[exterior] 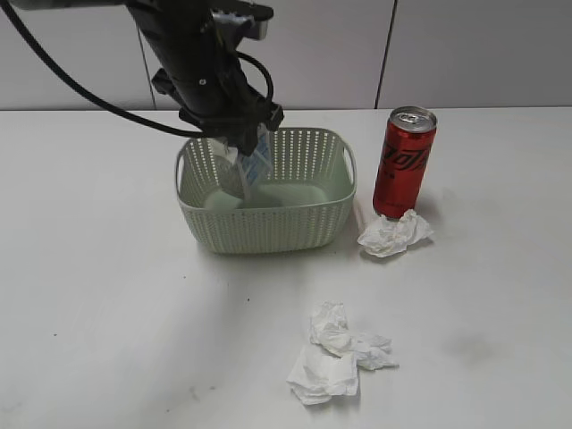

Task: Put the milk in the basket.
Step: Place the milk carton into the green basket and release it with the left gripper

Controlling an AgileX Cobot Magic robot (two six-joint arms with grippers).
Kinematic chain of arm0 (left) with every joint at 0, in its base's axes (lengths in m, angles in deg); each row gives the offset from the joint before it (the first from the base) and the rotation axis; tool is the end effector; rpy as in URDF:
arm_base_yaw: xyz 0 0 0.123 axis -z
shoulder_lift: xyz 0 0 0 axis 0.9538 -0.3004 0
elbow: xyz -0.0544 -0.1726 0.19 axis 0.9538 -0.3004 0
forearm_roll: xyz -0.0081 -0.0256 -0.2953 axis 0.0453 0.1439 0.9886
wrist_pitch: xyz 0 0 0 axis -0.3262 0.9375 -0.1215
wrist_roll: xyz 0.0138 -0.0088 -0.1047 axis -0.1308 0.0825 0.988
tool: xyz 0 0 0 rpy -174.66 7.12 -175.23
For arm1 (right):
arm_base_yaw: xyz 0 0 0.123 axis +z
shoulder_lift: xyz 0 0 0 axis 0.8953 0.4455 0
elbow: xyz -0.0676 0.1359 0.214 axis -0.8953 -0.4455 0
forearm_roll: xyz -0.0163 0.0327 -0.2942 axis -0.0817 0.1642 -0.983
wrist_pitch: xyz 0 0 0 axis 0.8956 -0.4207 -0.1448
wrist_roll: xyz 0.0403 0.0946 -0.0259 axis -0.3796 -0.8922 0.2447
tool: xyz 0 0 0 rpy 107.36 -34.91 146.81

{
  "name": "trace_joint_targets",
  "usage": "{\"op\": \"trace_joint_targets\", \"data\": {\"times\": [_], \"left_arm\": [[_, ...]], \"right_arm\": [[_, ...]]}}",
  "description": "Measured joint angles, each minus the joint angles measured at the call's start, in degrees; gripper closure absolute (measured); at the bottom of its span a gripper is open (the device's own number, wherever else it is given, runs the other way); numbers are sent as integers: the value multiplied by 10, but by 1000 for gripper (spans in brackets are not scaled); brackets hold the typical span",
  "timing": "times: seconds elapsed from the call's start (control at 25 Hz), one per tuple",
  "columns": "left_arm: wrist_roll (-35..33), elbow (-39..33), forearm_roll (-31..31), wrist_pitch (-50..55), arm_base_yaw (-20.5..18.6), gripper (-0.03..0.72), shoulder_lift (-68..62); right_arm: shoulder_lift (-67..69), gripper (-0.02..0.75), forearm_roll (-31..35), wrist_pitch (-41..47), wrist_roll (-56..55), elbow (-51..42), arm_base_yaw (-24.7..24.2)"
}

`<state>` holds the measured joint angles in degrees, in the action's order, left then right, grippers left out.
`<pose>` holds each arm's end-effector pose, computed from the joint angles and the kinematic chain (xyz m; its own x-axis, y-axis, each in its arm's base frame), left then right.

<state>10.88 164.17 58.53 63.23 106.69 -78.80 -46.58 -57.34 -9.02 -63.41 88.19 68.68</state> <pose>0.3987 -0.2793 0.1904 -0.7416 0.5294 -0.4121 0.5994 0.7987 -0.0527 0.0704 -0.0021 0.2950 -0.4331 -0.0672 -0.8988 -0.0304 0.9977 -0.0600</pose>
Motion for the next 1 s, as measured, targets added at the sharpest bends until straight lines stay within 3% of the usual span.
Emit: {"op": "trace_joint_targets", "data": {"times": [0.32,0.4,0.52,0.64,1.0], "left_arm": [[-13,0,2,17,1,405,-42],[-14,1,3,19,1,346,-42],[-14,13,3,21,1,151,-37],[-14,36,3,47,1,58,-29],[-14,129,-2,111,-21,52,32]], "right_arm": [[0,237,0,0,0,0,0],[0,237,0,0,0,0,0],[0,237,0,0,0,0,0],[0,237,0,0,0,0,0],[0,237,0,0,0,0,0]]}}
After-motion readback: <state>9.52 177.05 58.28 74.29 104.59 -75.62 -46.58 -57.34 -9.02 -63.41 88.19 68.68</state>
